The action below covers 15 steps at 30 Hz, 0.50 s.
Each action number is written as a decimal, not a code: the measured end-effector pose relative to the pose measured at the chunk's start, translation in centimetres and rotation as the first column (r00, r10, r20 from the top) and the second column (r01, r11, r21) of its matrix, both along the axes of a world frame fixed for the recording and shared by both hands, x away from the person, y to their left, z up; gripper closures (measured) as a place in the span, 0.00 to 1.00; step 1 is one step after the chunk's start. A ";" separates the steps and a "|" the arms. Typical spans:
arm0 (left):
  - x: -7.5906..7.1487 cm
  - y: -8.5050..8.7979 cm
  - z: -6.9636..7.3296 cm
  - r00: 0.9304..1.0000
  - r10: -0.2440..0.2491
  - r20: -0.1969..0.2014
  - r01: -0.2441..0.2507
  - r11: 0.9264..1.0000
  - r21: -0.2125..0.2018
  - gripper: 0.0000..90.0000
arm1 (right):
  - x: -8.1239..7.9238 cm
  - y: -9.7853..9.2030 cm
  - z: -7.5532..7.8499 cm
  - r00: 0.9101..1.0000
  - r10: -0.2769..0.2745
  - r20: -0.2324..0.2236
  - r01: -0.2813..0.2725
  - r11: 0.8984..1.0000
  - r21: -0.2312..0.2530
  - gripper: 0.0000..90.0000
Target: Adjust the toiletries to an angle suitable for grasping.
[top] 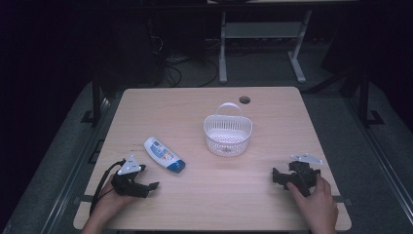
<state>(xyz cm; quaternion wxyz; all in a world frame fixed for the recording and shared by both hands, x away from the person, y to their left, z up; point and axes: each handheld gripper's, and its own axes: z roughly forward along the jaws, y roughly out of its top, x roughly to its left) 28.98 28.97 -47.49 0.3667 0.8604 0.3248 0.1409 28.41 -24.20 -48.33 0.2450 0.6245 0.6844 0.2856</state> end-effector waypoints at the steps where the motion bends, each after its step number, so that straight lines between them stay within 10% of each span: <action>1: 0.0 0.0 0.0 1.000 0.000 0.000 0.000 1.000 0.000 0.15 | 0.0 0.0 0.0 1.000 0.000 0.000 0.000 1.000 0.000 0.00; 8: 0.1 0.0 0.3 1.000 0.022 -0.010 -0.022 1.000 0.015 0.18 | 0.0 0.0 0.0 1.000 0.000 0.000 0.000 1.000 0.000 0.00; 15: 0.1 0.3 1.5 0.999 0.026 -0.024 -0.028 0.998 -0.054 0.43 | 0.0 0.0 0.0 1.000 0.000 0.000 0.000 1.000 0.000 0.00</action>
